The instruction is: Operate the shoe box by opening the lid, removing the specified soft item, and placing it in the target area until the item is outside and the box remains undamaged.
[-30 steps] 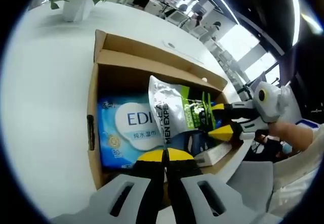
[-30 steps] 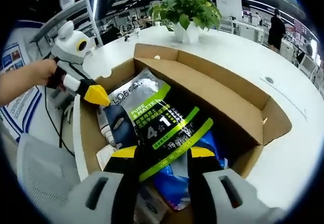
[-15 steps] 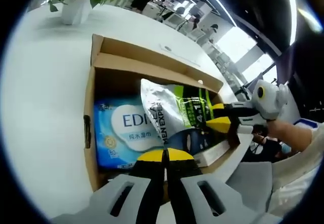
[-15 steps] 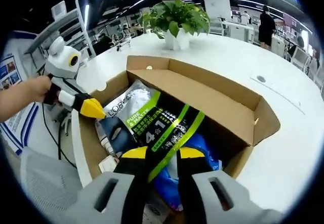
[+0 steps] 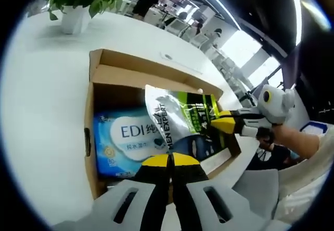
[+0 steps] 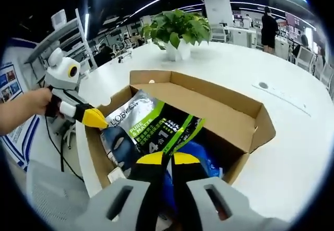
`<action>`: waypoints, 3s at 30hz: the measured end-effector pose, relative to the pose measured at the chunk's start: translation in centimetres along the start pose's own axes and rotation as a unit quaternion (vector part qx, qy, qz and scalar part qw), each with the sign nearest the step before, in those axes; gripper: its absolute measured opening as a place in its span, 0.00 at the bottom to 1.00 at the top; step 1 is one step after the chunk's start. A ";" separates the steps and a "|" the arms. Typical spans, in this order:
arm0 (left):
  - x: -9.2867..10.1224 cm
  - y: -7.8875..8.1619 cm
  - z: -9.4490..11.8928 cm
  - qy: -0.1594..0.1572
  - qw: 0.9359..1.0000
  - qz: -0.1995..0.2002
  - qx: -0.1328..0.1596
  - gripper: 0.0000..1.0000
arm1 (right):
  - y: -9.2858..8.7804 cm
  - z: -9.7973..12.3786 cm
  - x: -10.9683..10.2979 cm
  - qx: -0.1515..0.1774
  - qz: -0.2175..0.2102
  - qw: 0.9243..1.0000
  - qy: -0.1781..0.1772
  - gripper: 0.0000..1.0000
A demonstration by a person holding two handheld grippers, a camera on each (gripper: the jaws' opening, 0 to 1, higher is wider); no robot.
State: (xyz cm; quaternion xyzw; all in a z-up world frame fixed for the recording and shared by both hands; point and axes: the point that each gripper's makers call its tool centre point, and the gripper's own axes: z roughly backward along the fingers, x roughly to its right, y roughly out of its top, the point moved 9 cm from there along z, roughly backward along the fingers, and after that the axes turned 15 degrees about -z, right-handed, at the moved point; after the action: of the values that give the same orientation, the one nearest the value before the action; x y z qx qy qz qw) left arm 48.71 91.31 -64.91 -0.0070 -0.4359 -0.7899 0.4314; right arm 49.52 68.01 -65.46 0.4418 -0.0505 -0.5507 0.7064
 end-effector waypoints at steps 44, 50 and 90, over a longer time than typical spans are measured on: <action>8.8 5.0 -7.7 -0.075 0.993 -0.084 -0.024 0.00 | 0.4 10.6 7.9 0.043 -0.066 0.995 -0.060 0.00; 10.2 5.6 -8.9 -0.085 0.991 -0.095 -0.028 0.00 | 0.5 11.8 9.3 0.046 -0.071 0.994 -0.071 0.00; 14.7 6.9 -16.6 -0.119 0.982 -0.124 -0.084 0.00 | -2.4 13.9 16.7 0.027 -0.106 0.985 -0.135 0.00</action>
State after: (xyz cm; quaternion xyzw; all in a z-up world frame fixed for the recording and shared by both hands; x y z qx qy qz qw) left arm 50.23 68.13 -64.82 -0.0833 -0.4133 -0.8646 0.2733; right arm 46.48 46.39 -65.65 0.3848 -0.1132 -0.6754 0.6188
